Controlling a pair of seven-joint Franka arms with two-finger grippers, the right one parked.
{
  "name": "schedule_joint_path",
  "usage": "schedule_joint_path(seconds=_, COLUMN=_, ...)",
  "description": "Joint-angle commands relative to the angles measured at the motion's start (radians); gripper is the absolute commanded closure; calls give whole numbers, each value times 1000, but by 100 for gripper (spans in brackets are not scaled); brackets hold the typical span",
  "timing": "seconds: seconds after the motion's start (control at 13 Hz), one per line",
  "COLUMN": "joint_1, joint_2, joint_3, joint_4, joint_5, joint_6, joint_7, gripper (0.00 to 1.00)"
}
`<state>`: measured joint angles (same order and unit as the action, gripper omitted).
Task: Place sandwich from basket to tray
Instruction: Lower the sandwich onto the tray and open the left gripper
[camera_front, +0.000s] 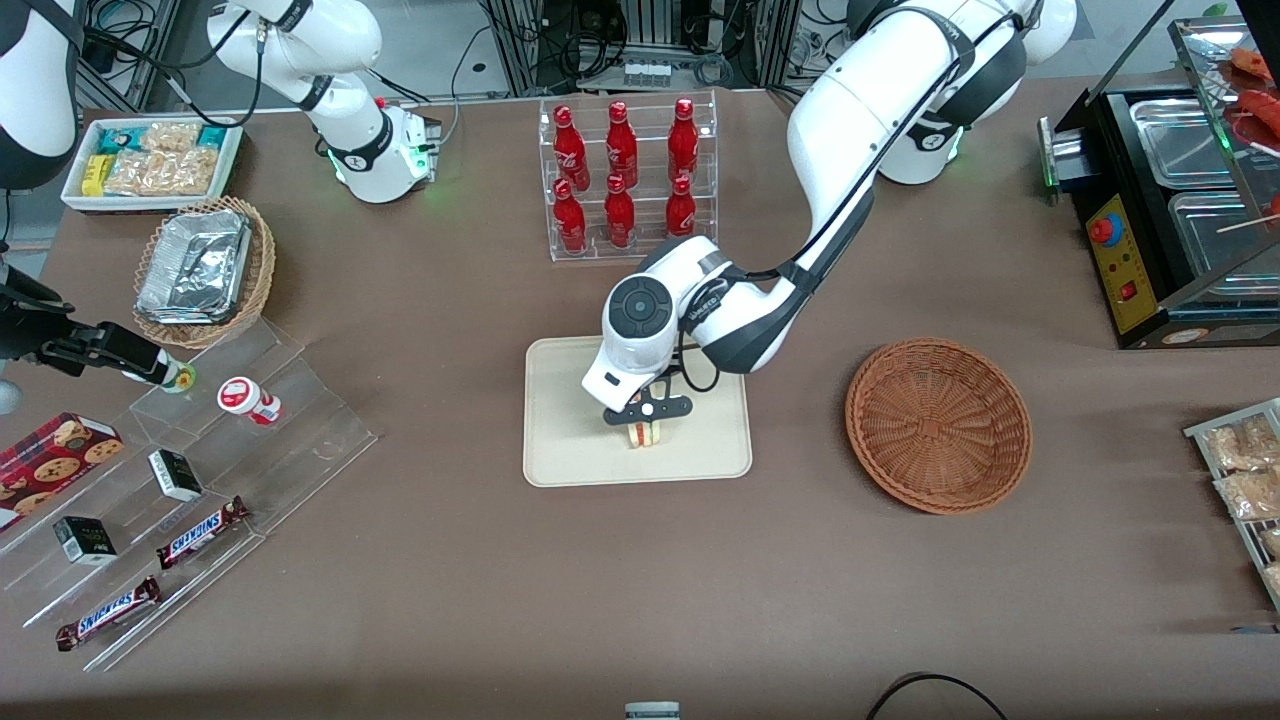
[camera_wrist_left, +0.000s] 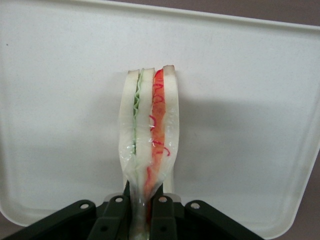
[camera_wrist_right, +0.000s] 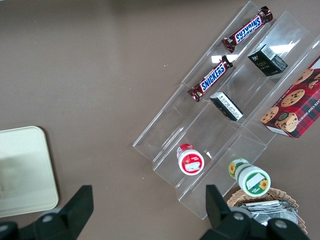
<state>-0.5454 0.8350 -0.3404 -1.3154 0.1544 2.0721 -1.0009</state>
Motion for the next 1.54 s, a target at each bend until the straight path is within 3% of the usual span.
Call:
schedule_joint_path(seconds=0.0, joint_1=-16, joint_2=33, joint_3=7, joint_4=36, joint_5=39, joint_6=17, joint_7=-48, gripper=79)
schedule_joint_path(seconds=0.08, joint_1=-18, joint_2=36, joint_3=7, joint_4=36, joint_5=39, joint_6=20, joint_7=-48, gripper=32)
schedule_joint_path(seconds=0.15, joint_1=-18, joint_2=33, joint_3=7, joint_4=36, joint_5=39, joint_6=23, joint_7=-60, gripper=0)
schedule_joint_path(seconds=1.08, joint_1=25, joint_2=-160, joint_3=7, joint_4=27, joint_5=33, joint_6=-79, joint_7=-65, gripper=0)
schedule_joint_path(seconds=1.23, joint_1=58, joint_2=-216, joint_3=7, joint_4=25, joint_5=31, joint_6=-191, joint_7=-61, gripper=0)
schedule_joint_path(seconds=1.46, joint_1=116, joint_2=-266, joint_3=7, joint_4=7, joint_5=30, joint_6=-303, joint_7=107, gripper=0)
